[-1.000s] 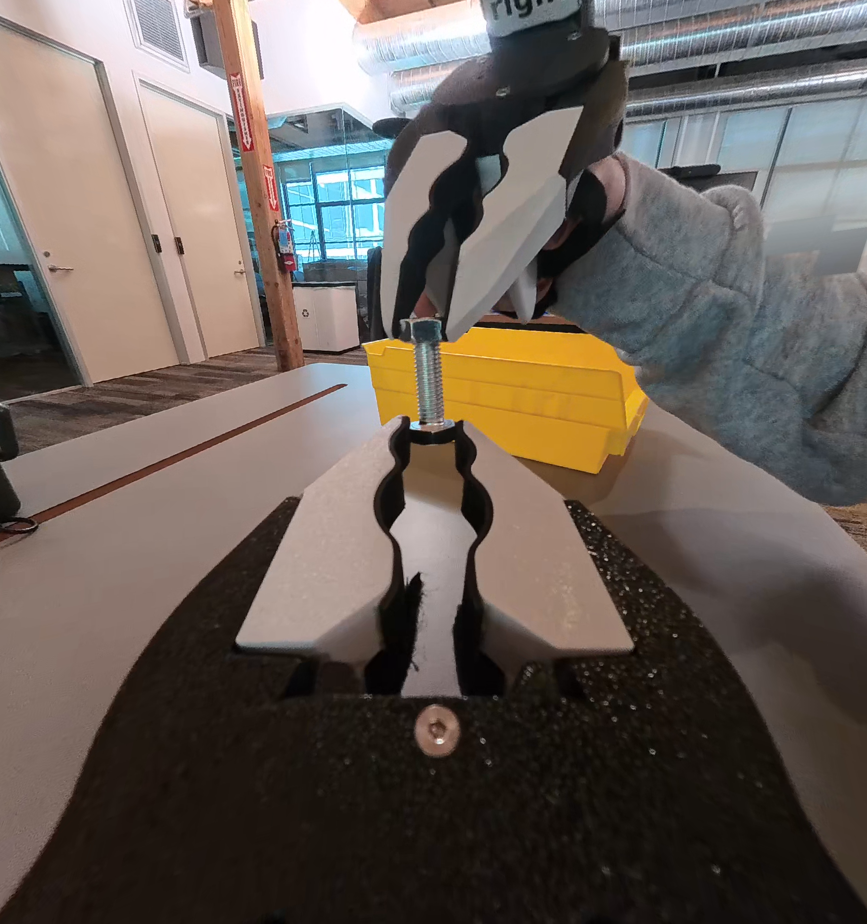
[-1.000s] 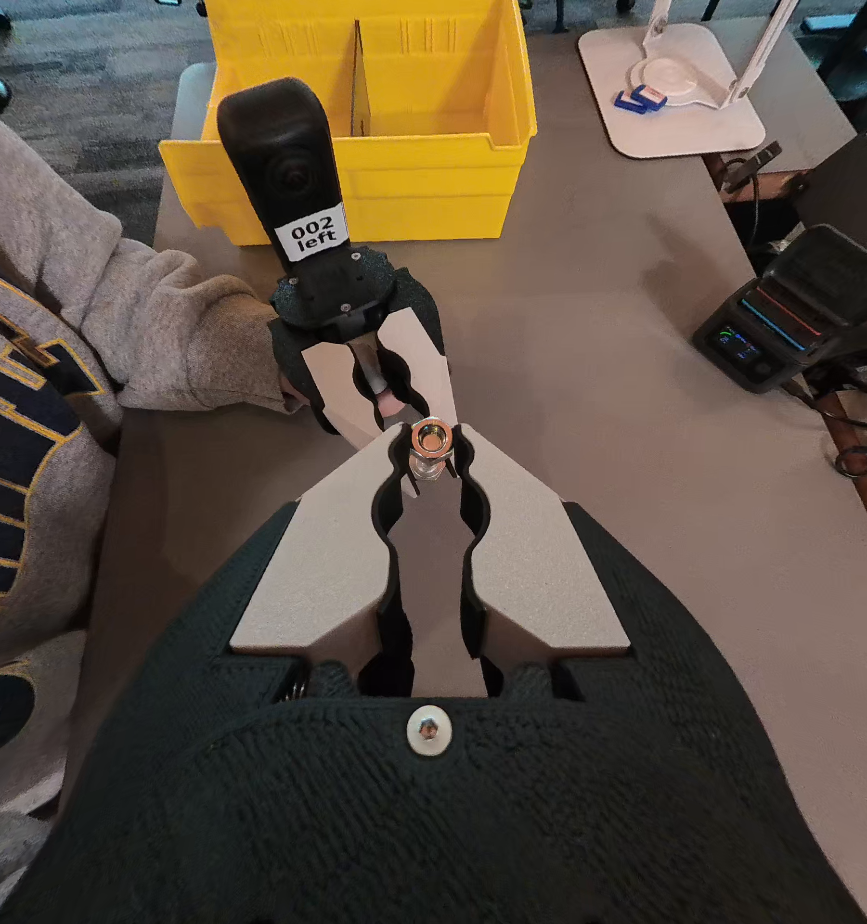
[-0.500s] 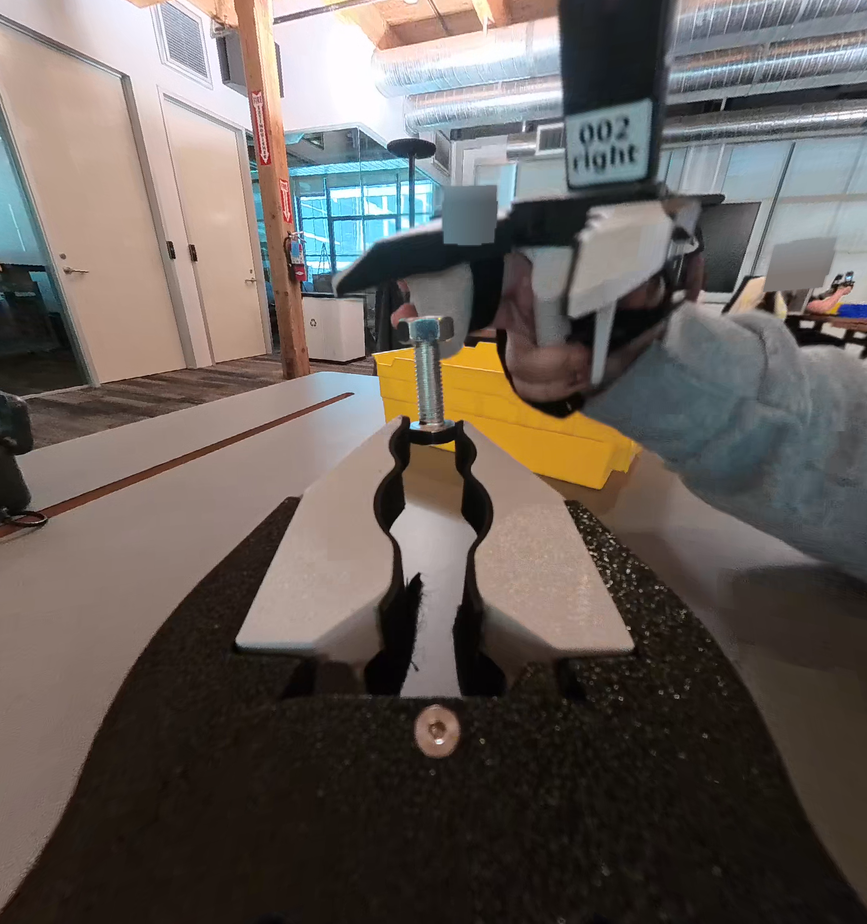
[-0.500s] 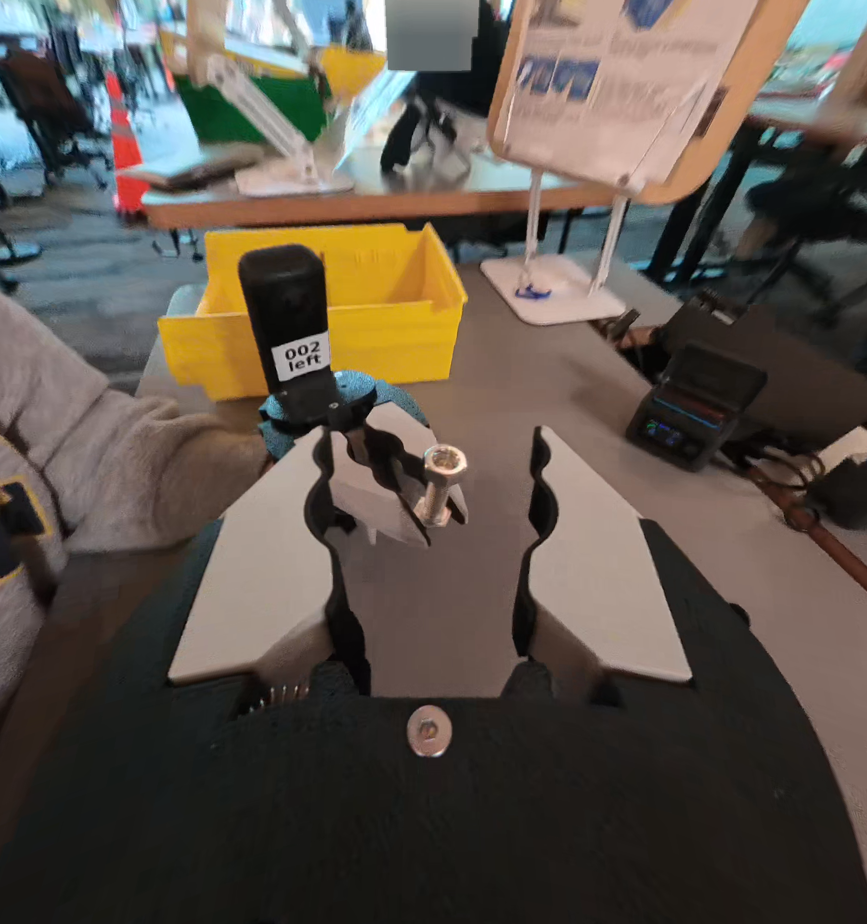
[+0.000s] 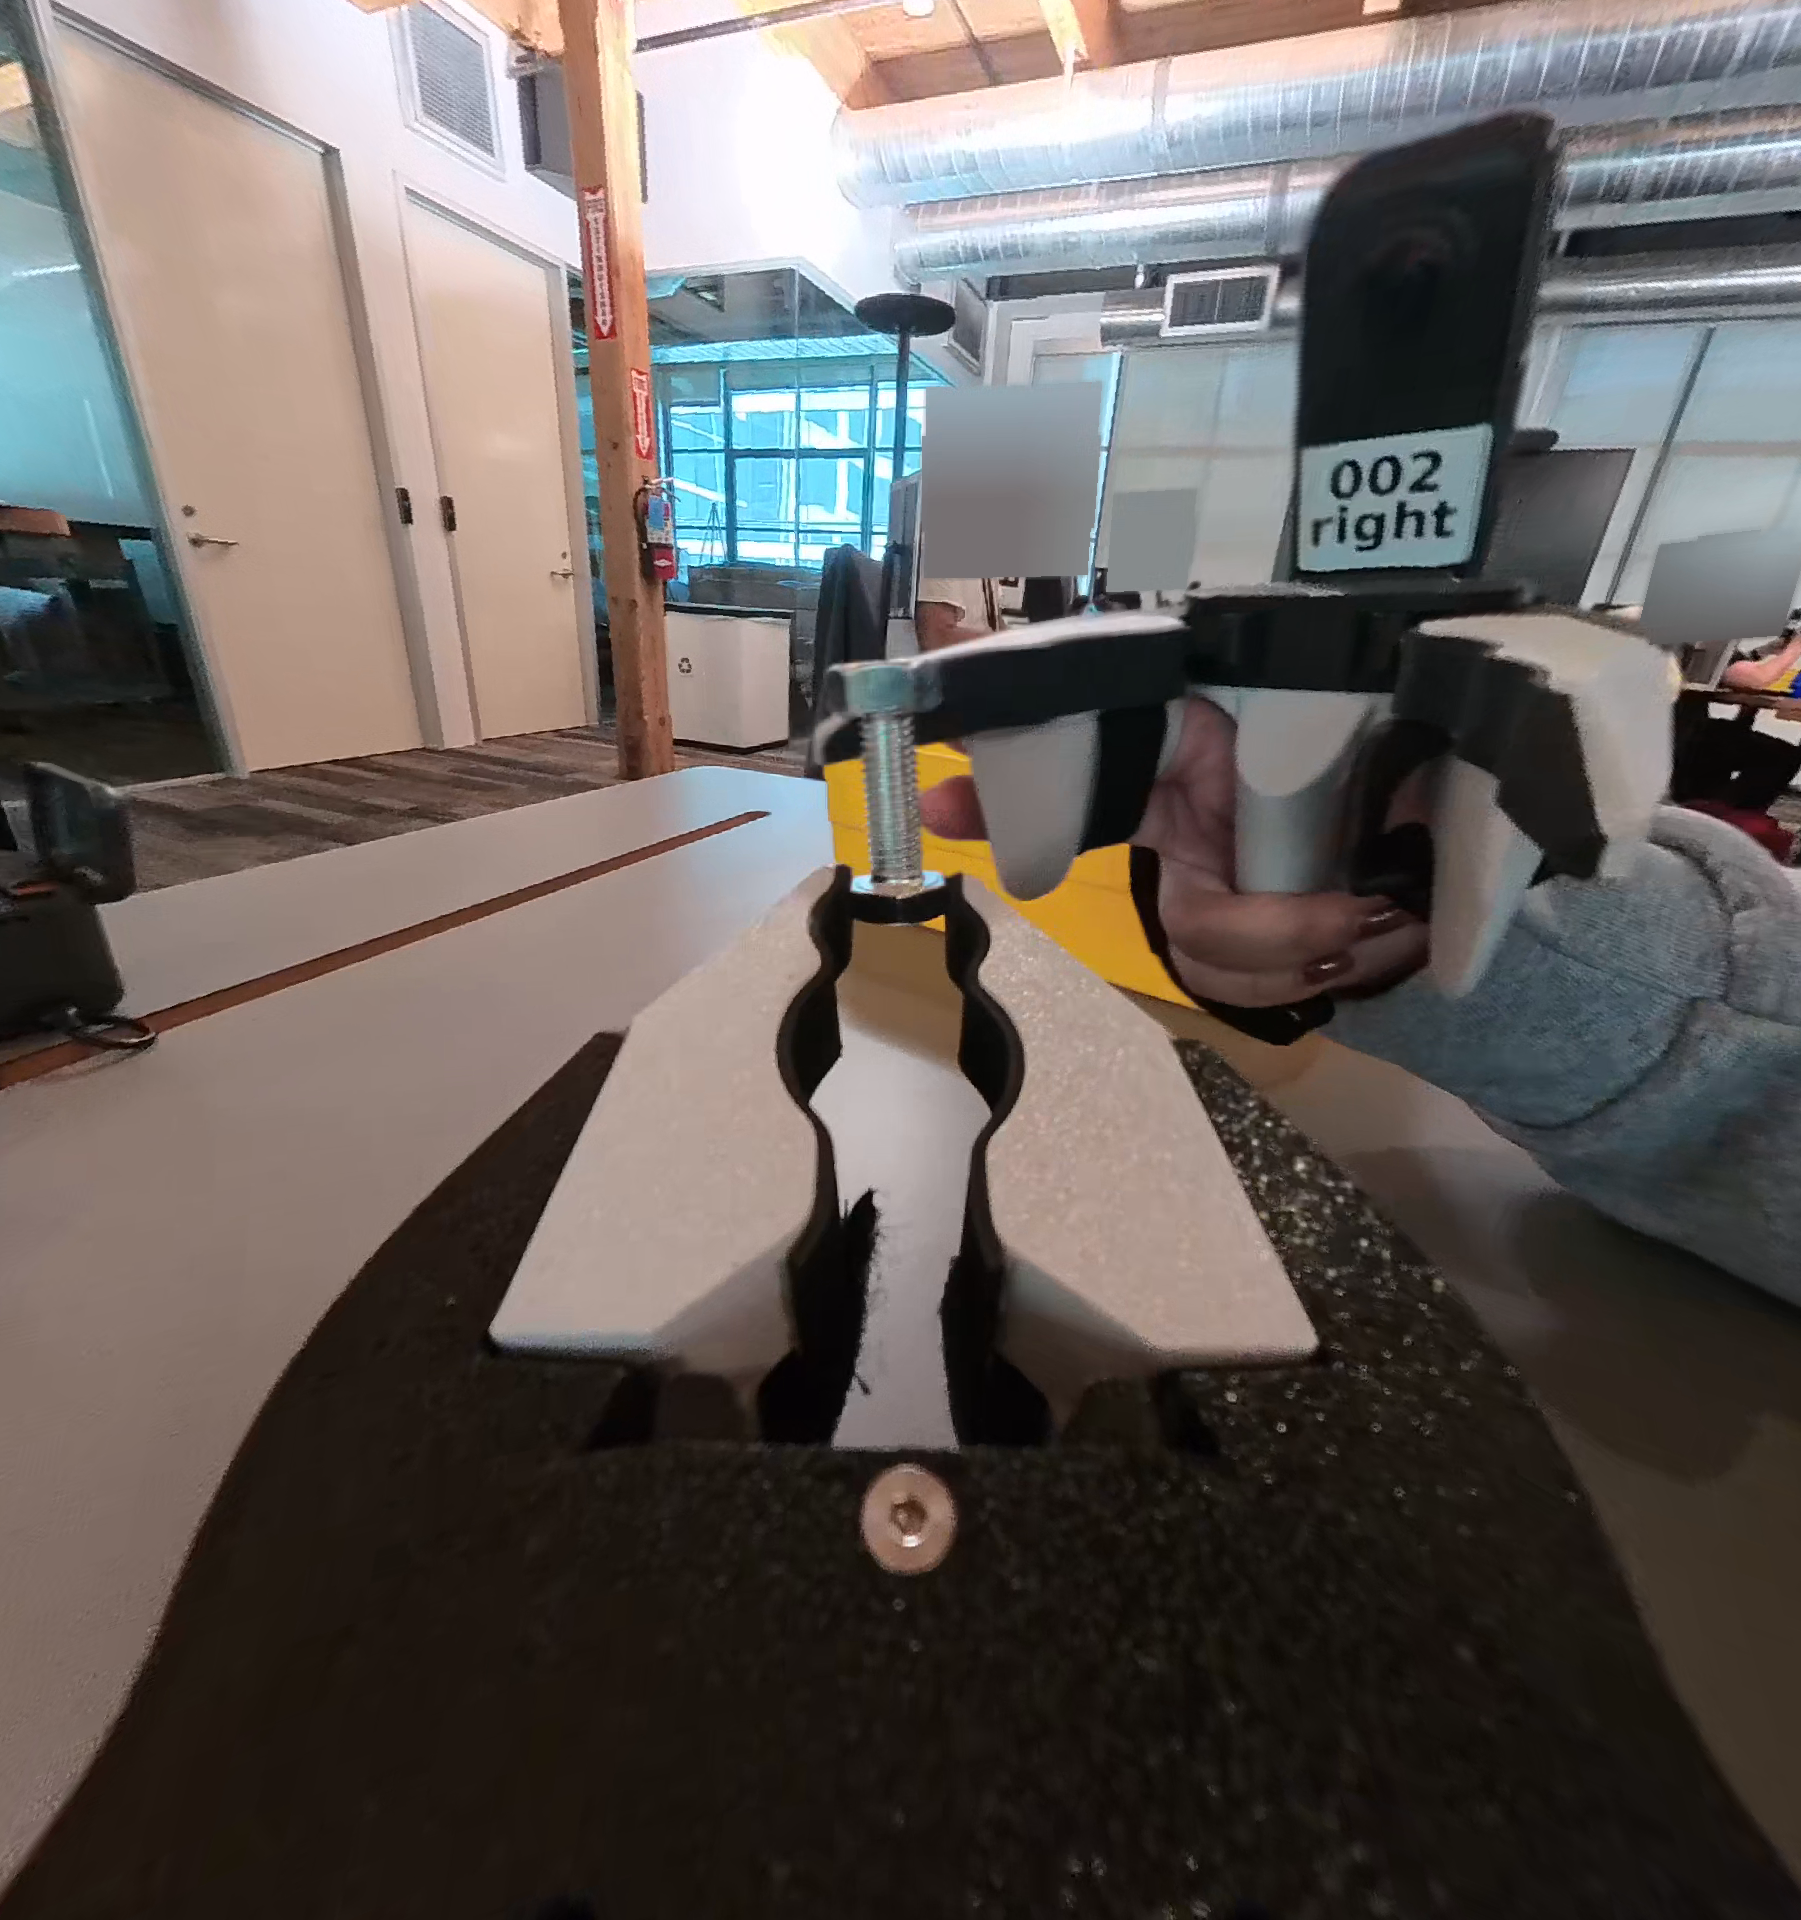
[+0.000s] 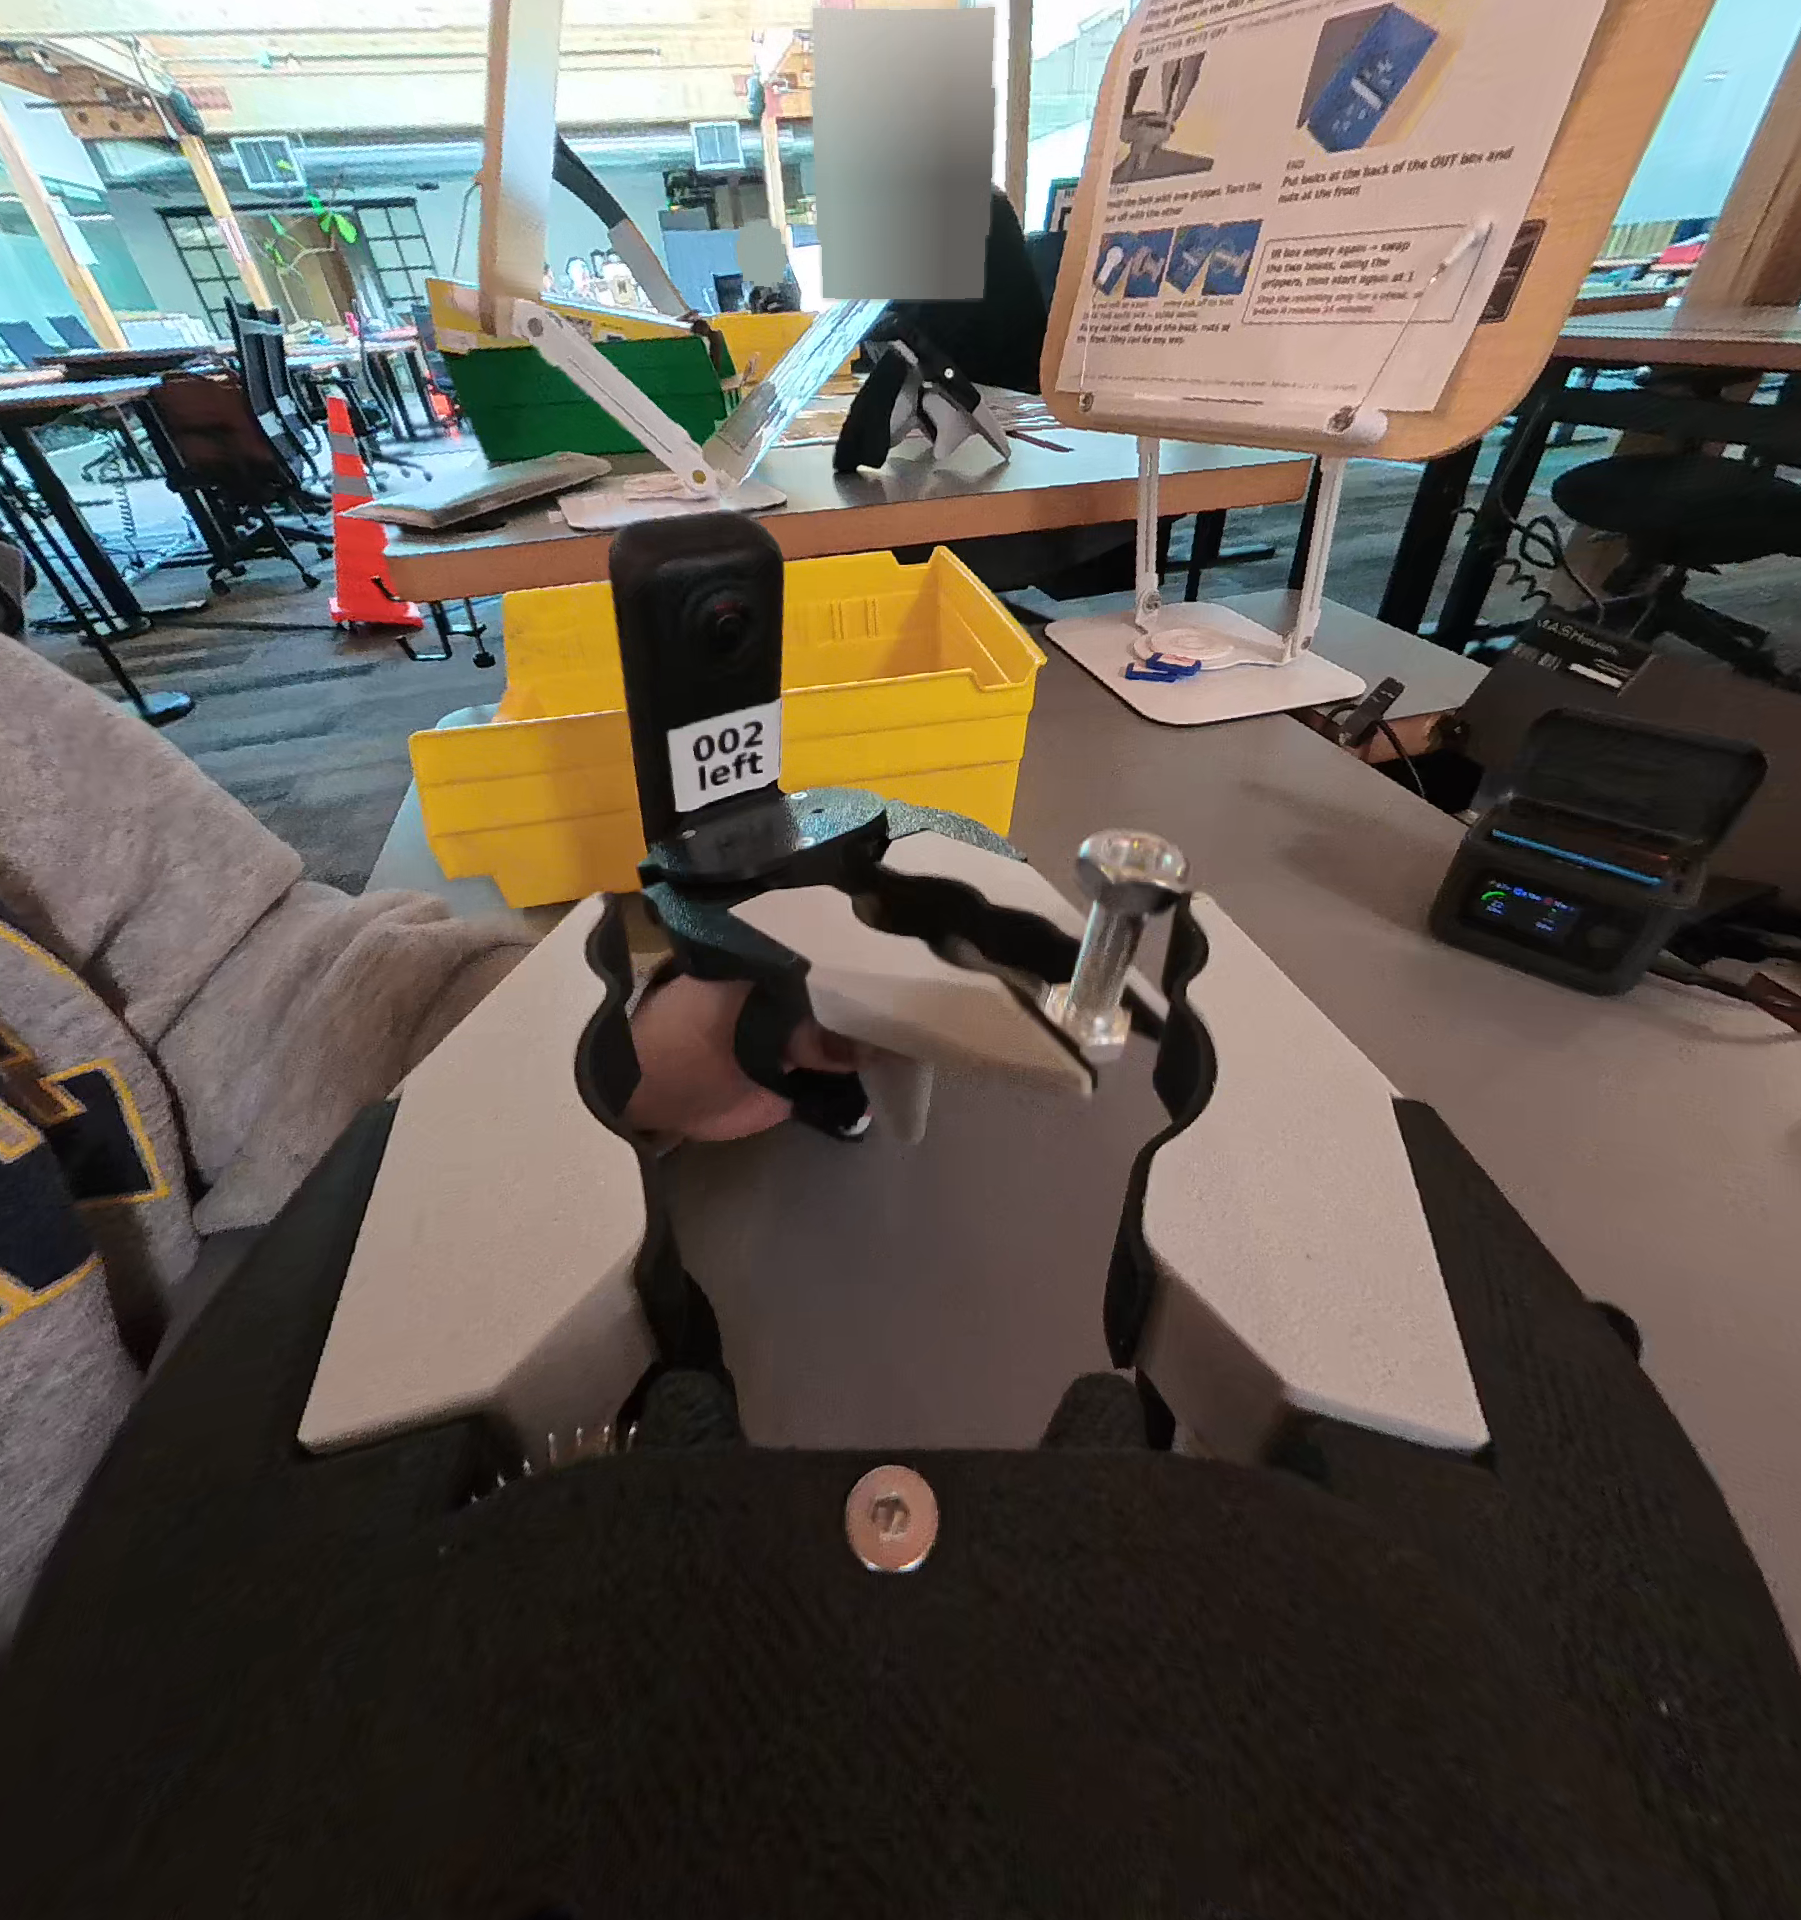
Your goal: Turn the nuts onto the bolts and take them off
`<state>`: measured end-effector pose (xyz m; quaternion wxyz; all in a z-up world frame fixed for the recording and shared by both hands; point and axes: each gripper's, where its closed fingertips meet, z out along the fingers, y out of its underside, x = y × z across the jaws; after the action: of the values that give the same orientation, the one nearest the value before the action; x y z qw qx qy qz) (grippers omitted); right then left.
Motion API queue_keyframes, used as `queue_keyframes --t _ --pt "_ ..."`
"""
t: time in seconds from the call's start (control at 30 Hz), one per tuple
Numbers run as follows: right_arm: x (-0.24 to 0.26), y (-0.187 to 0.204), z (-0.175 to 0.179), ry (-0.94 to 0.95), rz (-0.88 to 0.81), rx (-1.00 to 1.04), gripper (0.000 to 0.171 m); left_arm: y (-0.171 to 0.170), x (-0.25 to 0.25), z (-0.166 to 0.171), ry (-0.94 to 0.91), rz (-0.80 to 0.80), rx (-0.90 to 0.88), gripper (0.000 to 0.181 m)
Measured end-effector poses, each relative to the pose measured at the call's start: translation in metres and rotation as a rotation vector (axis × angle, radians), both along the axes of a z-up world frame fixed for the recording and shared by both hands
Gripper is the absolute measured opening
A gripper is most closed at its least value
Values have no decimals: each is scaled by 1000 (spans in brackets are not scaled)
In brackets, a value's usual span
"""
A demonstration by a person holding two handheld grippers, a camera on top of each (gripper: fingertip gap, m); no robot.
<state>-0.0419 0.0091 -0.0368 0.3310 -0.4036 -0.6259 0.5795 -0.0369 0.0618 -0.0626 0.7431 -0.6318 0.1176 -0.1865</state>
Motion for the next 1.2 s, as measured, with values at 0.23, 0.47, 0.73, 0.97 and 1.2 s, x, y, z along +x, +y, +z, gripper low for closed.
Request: queue_keyframes --t 0.23,0.47,0.73,0.97,1.2 --pt "0 6 2 24 -31 -31 104 -1 13 -1 20 -57 -3 15" --pt "-2 2 3 50 -40 7 104 2 -1 -3 2 8 -22 15" --pt "-8 9 6 97 -69 -39 98 1 18 -7 59 -78 -32 15" --pt "-15 12 0 174 -92 7 85 2 -5 -8 30 6 -52 15" --pt "-12 29 2 214 -136 -92 71 3 11 -14 96 -64 -74 15"
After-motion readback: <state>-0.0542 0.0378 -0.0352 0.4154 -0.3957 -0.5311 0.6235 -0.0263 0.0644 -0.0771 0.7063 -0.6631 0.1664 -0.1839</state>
